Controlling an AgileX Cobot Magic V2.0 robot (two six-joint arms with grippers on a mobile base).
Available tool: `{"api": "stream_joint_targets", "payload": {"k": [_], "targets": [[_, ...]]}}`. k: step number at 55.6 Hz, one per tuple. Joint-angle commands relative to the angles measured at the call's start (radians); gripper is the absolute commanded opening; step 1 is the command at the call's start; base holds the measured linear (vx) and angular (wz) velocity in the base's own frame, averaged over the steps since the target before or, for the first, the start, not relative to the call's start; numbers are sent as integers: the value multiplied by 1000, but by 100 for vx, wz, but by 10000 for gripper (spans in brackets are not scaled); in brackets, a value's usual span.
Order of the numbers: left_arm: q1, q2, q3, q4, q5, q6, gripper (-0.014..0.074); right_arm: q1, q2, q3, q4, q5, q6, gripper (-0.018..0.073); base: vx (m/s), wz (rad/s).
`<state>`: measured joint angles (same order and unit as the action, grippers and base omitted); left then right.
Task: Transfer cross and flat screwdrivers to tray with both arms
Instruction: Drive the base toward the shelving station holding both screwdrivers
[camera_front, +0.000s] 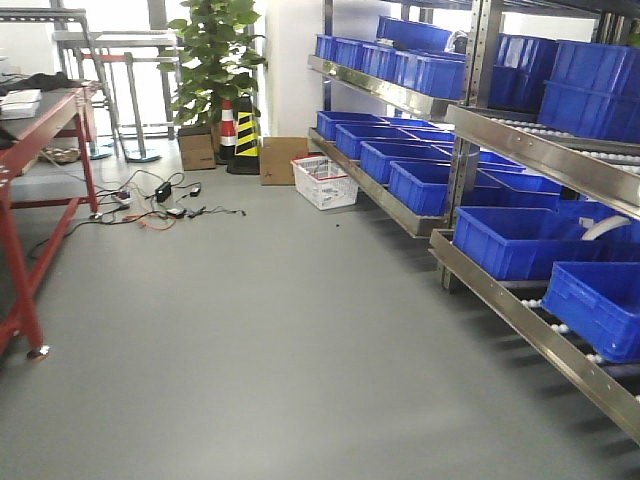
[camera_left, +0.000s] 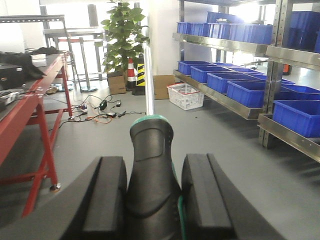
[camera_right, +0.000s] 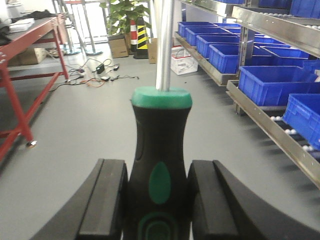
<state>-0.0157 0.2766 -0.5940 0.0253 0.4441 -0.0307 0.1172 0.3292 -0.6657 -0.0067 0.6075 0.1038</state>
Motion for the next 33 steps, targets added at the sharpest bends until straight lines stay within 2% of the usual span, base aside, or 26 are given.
{"api": "stream_joint_targets", "payload": {"k": [1, 17, 33], "targets": [[-5, 9, -29, -6, -103, 0, 3, -5, 18, -29, -11, -96, -3, -8, 67, -15], [-5, 9, -29, -6, -104, 0, 3, -5, 19, -29, -11, -96, -3, -8, 67, -24], [-5, 9, -29, -6, -103, 0, 3, -5, 19, -29, -11, -96, -3, -8, 61, -41]]}}
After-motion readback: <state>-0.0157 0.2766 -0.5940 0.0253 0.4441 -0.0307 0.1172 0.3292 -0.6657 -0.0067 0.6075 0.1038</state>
